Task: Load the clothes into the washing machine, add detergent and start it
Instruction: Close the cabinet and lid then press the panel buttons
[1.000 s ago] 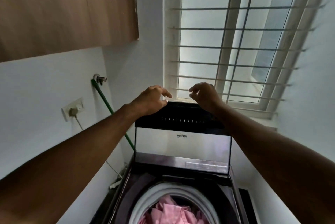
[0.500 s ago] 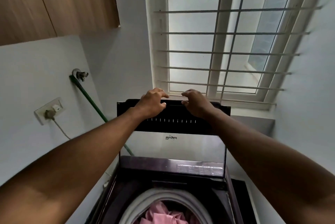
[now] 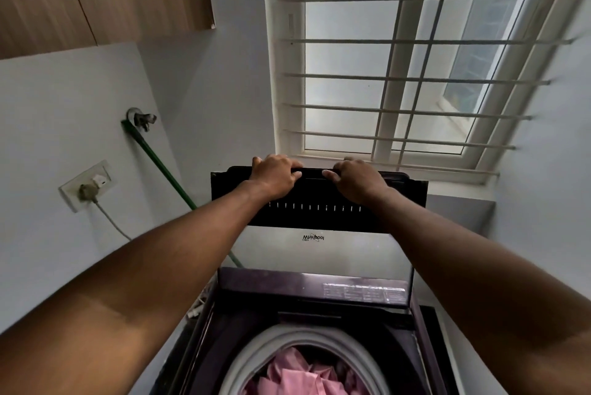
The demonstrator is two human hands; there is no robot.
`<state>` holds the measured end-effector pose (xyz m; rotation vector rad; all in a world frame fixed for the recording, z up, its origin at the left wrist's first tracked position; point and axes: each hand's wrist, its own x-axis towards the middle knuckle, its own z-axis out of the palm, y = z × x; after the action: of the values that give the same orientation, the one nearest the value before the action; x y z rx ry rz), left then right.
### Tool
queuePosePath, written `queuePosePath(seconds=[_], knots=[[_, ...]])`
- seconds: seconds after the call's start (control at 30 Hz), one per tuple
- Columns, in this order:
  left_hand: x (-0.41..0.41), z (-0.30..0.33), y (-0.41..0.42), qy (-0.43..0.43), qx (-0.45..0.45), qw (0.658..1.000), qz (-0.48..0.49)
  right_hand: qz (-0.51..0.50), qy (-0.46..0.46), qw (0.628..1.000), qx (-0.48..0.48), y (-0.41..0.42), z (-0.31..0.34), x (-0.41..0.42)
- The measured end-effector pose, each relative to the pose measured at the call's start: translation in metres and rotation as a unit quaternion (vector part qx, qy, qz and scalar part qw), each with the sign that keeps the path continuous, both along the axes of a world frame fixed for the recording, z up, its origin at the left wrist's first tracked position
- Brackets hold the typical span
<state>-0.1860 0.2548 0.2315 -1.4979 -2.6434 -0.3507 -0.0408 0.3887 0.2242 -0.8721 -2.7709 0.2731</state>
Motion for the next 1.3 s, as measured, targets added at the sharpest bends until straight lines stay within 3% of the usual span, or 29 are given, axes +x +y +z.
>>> queuePosePath(seconds=[0.23,0.37,0.57,0.7,0.93,1.07,1.3], knots=[[0.0,0.016,-0.017,-0.059,0.07,0.996,-0.021,0.021,-0.022,0.999,-0.034,-0.016,0.022,0.009],[0.002,0.032,-0.028,-0.066,0.028,0.997,-0.036,0.001,-0.02,0.999,-0.047,-0.029,0.03,0.017],[0.003,0.037,-0.062,-0.224,-0.004,0.97,-0.094,-0.005,0.005,0.993,-0.121,-0.056,0.042,0.048],[0.01,0.032,-0.091,-0.283,-0.069,0.949,-0.117,0.017,-0.002,0.991,-0.135,-0.087,0.04,0.07],[0.052,0.028,-0.126,-0.211,-0.196,0.945,-0.153,0.033,-0.031,0.995,-0.092,-0.134,0.027,0.106],[0.068,0.013,-0.151,-0.25,-0.195,0.937,-0.144,0.054,-0.048,0.99,-0.122,-0.161,0.024,0.127],[0.111,-0.014,-0.2,-0.168,-0.197,0.951,-0.168,0.069,-0.061,0.982,-0.165,-0.2,0.006,0.168]])
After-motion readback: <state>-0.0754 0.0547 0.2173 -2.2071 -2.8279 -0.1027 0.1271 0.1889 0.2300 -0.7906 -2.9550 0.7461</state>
